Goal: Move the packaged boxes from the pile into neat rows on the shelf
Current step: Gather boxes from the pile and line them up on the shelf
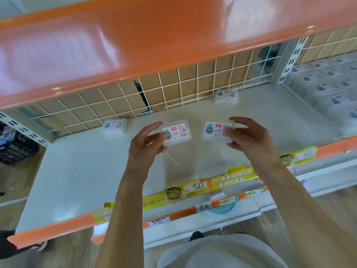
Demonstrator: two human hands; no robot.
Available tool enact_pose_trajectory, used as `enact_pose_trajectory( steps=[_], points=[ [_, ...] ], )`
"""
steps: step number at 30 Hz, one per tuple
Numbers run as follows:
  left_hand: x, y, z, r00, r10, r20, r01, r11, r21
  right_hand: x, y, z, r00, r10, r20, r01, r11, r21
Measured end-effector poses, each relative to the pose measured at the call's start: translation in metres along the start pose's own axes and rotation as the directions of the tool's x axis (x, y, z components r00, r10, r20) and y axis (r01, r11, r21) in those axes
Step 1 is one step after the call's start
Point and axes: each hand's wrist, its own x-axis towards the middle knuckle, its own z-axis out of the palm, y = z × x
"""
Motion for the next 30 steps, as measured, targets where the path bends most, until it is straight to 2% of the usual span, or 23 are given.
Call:
enact_pose_trajectory(
  steps=[12,18,24,30],
  points=[
    [-0.035,0.006,0.13,0.975,-0.011,0.22,0.011,1.0,0.003,-0.05,-0.016,-0.144,0.961,-0.037,-0.274,0.036,0.999,-0.009],
    [-0.056,0.011,0.206,0.947,-0.01,0.321,0.013,1.0,-0.006,-0.074,-0.024,-0.222,0.929,-0.033,-0.368,0.041,0.999,0.013],
    [-0.082,0.018,0.29,0.913,-0.01,0.407,0.026,0.999,-0.035,-0.091,-0.031,-0.301,0.911,-0.031,-0.412,0.037,0.999,0.006],
    [-0.097,0.017,0.366,0.906,-0.028,0.422,0.057,0.997,-0.057,-0.085,-0.038,-0.372,0.906,-0.026,-0.423,0.033,0.999,0.009]
  ],
)
